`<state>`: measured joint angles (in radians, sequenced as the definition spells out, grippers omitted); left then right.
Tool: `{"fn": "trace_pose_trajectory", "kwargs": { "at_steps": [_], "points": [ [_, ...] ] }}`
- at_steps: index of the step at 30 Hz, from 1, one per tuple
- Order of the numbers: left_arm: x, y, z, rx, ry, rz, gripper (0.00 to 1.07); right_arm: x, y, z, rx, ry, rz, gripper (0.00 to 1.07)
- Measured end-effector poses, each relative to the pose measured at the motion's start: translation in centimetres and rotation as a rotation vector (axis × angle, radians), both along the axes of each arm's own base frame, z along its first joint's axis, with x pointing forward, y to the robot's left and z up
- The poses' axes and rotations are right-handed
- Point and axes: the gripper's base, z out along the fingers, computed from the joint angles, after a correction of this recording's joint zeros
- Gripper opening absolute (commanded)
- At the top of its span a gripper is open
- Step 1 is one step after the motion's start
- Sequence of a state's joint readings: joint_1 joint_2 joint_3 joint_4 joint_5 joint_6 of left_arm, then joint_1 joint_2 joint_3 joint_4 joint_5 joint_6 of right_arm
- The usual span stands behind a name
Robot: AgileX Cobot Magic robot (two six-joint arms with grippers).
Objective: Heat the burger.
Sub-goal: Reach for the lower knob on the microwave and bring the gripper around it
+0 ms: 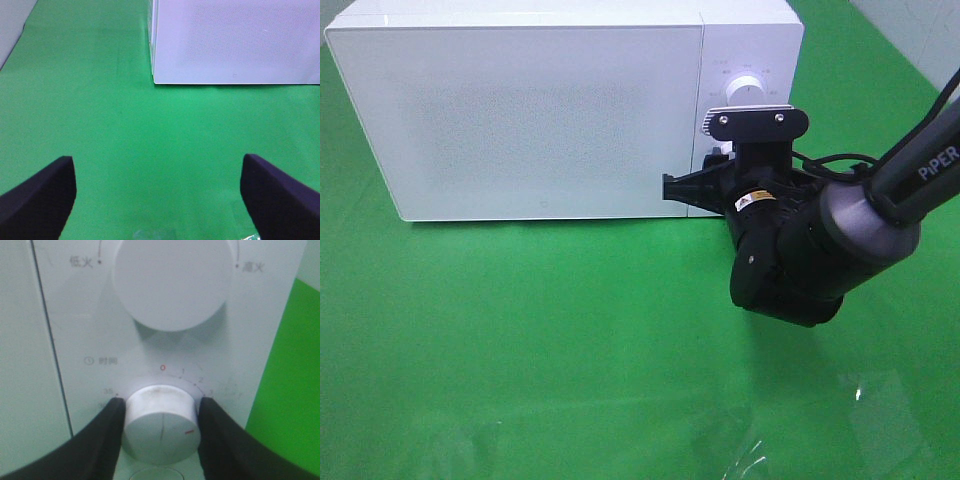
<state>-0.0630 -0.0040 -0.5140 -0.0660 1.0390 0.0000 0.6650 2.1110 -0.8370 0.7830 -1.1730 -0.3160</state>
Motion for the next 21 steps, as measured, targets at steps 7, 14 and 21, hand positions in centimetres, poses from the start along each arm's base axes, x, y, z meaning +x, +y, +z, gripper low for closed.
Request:
{"fn": "trace_pose_trajectory", "kwargs": {
  "at_steps": [7,14,21],
  "points": [
    [0.00,0.00,0.00,0.000,0.000,0.000,0.82,-0.04,-0.01,-0.02,0.162,-0.008,-0.019,0.03],
    [0.00,0.00,0.00,0.000,0.000,0.000,0.82,-0.07,-0.12,-0.07,0.430,-0.011,-0.068,0.04],
    [0.00,0.00,0.00,0.000,0.000,0.000,0.82,-0.13,-0.14,-0.22,0.750,-0.019,-0.115,0.03]
  ]
}}
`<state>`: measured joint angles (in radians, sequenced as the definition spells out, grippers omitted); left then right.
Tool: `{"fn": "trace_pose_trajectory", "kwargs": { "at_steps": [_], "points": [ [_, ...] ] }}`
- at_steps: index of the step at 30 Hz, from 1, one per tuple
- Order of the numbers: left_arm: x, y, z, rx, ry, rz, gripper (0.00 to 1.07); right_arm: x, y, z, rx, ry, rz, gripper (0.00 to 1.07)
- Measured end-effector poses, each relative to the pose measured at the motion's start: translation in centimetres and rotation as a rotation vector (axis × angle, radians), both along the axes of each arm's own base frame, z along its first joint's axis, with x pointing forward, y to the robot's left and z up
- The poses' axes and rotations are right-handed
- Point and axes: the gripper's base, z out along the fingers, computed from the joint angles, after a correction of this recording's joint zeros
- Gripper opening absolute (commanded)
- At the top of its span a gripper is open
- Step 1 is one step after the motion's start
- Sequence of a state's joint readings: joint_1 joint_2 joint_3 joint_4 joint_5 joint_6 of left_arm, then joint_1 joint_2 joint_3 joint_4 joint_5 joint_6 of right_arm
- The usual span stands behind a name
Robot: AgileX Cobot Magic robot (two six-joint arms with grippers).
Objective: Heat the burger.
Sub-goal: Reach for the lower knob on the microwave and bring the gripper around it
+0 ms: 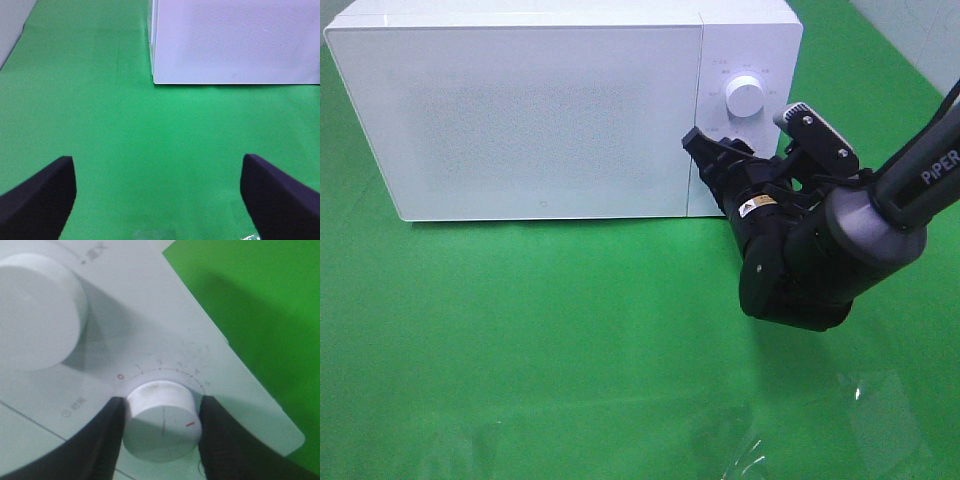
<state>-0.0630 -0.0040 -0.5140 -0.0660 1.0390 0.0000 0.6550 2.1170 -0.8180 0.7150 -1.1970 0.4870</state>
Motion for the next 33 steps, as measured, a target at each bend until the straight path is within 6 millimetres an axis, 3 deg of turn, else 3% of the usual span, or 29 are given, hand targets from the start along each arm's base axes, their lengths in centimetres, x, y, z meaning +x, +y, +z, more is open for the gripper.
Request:
{"fn": "trace_pose_trajectory", "kwargs": {
  "at_steps": [4,11,33],
  "points": [
    [0.00,0.00,0.00,0.000,0.000,0.000,0.82,0.02,-0.02,-0.06,0.249,0.005,-0.048,0.01],
    [0.00,0.00,0.00,0.000,0.000,0.000,0.82,0.02,-0.02,-0.06,0.492,0.009,-0.096,0.01],
    [0.00,0.00,0.00,0.000,0.000,0.000,0.82,0.02,-0.03,-0.06,0.742,0.014,-0.145,0.02]
  ]
}}
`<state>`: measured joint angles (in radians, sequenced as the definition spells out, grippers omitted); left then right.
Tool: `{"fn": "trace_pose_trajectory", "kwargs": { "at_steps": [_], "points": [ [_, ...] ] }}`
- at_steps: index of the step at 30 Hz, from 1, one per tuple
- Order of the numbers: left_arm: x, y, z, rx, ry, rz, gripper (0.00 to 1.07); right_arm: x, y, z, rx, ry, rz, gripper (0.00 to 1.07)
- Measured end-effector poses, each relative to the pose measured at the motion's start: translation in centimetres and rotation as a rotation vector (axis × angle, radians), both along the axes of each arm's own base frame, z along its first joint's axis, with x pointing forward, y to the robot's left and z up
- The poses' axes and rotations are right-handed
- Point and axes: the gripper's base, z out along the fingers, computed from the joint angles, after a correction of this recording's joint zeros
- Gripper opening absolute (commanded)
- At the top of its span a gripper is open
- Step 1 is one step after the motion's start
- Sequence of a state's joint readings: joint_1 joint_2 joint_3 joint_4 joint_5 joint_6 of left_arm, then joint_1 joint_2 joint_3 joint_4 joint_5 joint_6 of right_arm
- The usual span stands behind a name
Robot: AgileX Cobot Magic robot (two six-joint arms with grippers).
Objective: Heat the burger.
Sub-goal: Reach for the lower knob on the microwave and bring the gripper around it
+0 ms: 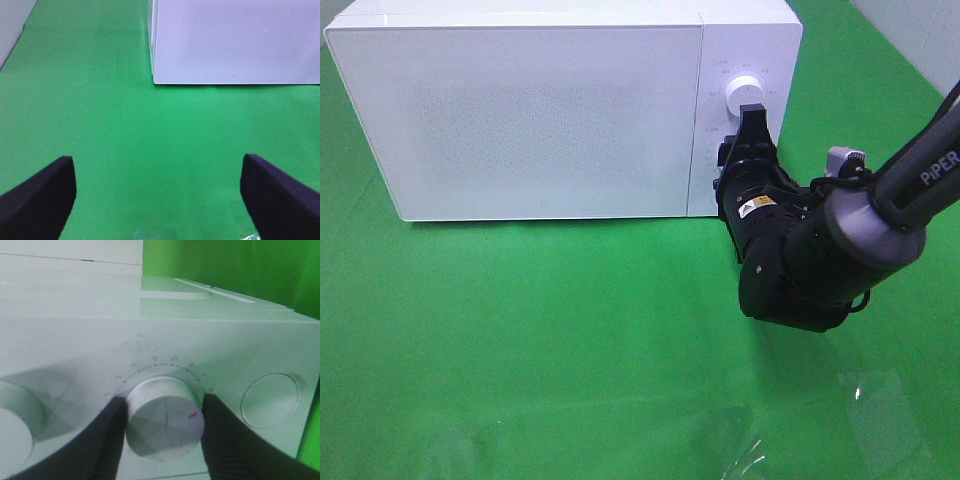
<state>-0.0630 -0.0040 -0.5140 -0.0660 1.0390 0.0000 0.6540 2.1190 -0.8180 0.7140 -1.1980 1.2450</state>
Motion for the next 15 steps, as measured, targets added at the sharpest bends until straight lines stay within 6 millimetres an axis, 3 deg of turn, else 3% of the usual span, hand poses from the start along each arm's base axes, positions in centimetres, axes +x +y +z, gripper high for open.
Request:
{"fn": "trace_pose_trajectory", "kwargs": {
  "at_steps": [15],
  "points": [
    [0.00,0.00,0.00,0.000,0.000,0.000,0.82,0.00,-0.02,0.00,0.096,0.002,-0.020,0.03]
  ]
}}
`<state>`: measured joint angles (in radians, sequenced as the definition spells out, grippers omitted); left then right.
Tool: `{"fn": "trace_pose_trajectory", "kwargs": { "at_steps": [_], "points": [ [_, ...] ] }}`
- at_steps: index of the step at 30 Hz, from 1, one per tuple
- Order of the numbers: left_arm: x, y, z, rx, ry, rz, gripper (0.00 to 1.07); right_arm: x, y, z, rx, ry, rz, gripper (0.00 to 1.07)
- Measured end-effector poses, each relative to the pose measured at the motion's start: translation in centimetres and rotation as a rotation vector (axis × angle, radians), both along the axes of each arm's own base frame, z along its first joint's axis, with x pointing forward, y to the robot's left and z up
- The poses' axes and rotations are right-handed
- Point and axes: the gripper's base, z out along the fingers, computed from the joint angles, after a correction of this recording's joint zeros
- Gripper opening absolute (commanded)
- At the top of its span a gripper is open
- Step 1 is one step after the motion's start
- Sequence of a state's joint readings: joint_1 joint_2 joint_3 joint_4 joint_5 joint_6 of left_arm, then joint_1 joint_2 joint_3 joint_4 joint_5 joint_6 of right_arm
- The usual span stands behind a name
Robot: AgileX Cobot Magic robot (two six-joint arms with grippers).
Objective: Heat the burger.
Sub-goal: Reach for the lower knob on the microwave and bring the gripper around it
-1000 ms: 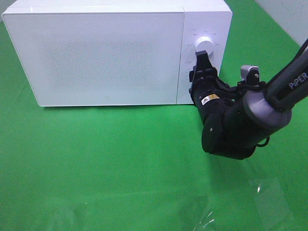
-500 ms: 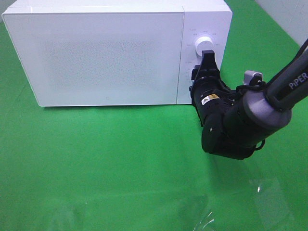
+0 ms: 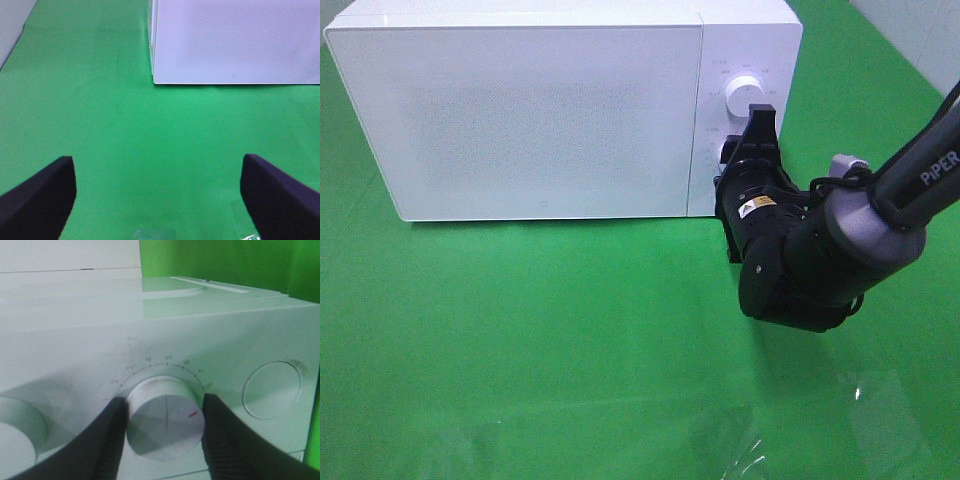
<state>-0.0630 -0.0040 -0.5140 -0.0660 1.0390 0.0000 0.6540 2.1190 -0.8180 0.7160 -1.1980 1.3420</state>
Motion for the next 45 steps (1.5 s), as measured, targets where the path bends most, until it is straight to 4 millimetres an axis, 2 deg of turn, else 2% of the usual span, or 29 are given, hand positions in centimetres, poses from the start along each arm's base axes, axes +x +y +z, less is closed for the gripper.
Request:
{"fn": "trace_pose_trajectory", "kwargs": {
  "at_steps": [9,10,11,13,16,17,18,20,25,29,34,42,45],
  "points": [
    [0.0,0.0,0.0,0.000,0.000,0.000,0.82,0.0,0.0,0.0,-0.001,0.001,-0.005,0.11],
    [0.0,0.0,0.0,0.000,0.000,0.000,0.82,0.0,-0.1,0.0,-0.005,0.002,-0.006,0.15],
    [0.0,0.0,0.0,0.000,0.000,0.000,0.82,0.0,-0.1,0.0,-0.005,0.002,-0.006,0.15],
    [0.0,0.0,0.0,0.000,0.000,0.000,0.82,0.0,-0.1,0.0,-0.010,0.003,-0.008,0.26],
    [0.0,0.0,0.0,0.000,0.000,0.000,0.82,0.0,-0.1,0.0,-0.013,0.003,-0.009,0.30],
    [0.0,0.0,0.0,0.000,0.000,0.000,0.82,0.0,-0.1,0.0,-0.016,0.004,-0.012,0.36],
    [0.0,0.0,0.0,0.000,0.000,0.000,0.82,0.0,-0.1,0.0,-0.016,0.004,-0.012,0.36],
    [0.0,0.0,0.0,0.000,0.000,0.000,0.82,0.0,-0.2,0.0,-0.027,0.004,-0.015,0.47],
    [0.0,0.0,0.0,0.000,0.000,0.000,0.82,0.0,-0.1,0.0,-0.043,0.005,-0.015,0.51],
    [0.0,0.0,0.0,0.000,0.000,0.000,0.82,-0.1,0.1,0.0,-0.065,0.007,-0.012,0.60],
    [0.0,0.0,0.0,0.000,0.000,0.000,0.82,-0.1,0.1,-0.1,-0.071,0.018,-0.012,0.65],
    [0.0,0.0,0.0,0.000,0.000,0.000,0.82,-0.4,0.1,1.0,-0.098,-0.001,0.018,0.66],
    [0.0,0.0,0.0,0.000,0.000,0.000,0.82,-1.2,-0.7,1.5,-0.135,-0.007,0.034,0.66]
  ]
}}
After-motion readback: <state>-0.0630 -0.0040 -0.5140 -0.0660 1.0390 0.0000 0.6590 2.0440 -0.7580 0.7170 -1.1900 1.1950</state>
